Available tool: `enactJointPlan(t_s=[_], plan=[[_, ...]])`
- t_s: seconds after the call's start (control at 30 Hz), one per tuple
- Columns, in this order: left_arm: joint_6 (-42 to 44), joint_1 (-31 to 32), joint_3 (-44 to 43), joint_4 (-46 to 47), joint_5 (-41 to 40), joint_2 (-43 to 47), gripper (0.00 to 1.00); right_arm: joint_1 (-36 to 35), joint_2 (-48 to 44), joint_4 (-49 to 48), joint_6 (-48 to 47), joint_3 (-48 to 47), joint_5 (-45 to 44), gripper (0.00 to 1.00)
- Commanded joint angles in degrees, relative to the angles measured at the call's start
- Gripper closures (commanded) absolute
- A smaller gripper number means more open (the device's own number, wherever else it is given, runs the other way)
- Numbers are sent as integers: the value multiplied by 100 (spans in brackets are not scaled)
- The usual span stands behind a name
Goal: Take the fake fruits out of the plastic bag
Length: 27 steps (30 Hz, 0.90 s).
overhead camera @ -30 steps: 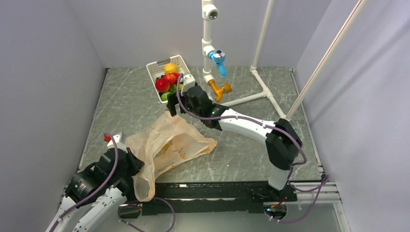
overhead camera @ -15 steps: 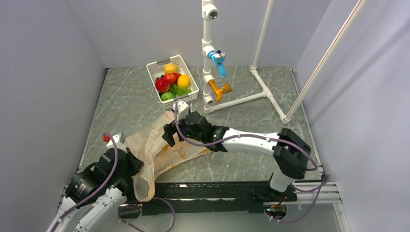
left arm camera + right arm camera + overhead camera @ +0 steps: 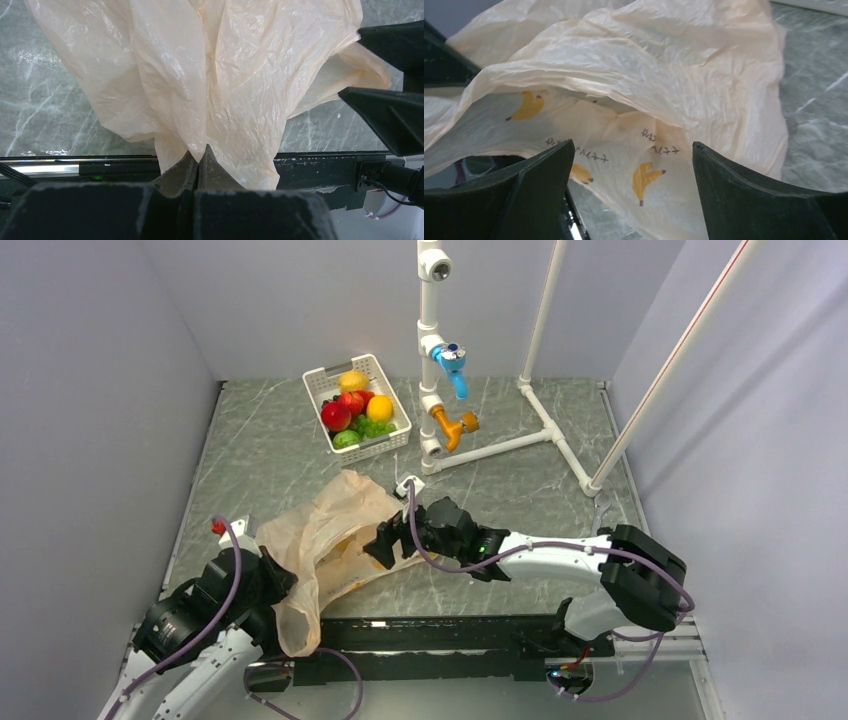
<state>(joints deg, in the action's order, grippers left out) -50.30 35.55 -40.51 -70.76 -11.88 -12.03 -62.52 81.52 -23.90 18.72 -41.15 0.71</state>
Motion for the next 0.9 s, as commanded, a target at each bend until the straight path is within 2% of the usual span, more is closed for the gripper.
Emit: enactJointPlan(t_s=[0.0, 0.13, 0.3, 0.57, 0.87], plan=[[18, -31, -66, 122, -8, 27, 100, -153, 81, -735, 65, -5, 410, 13], [32, -44, -53, 151, 17, 140, 100, -256, 443, -677, 81, -258, 423, 22], [59, -40, -53, 171, 32, 229, 100, -324, 966, -974, 251, -457, 382, 40], [3, -56, -49, 134, -24, 281, 100, -562, 2404, -1178, 176, -1781, 17, 36], [-6, -64, -57, 124, -23, 251, 100, -564, 3617, -1928, 4, -2612, -551, 19]])
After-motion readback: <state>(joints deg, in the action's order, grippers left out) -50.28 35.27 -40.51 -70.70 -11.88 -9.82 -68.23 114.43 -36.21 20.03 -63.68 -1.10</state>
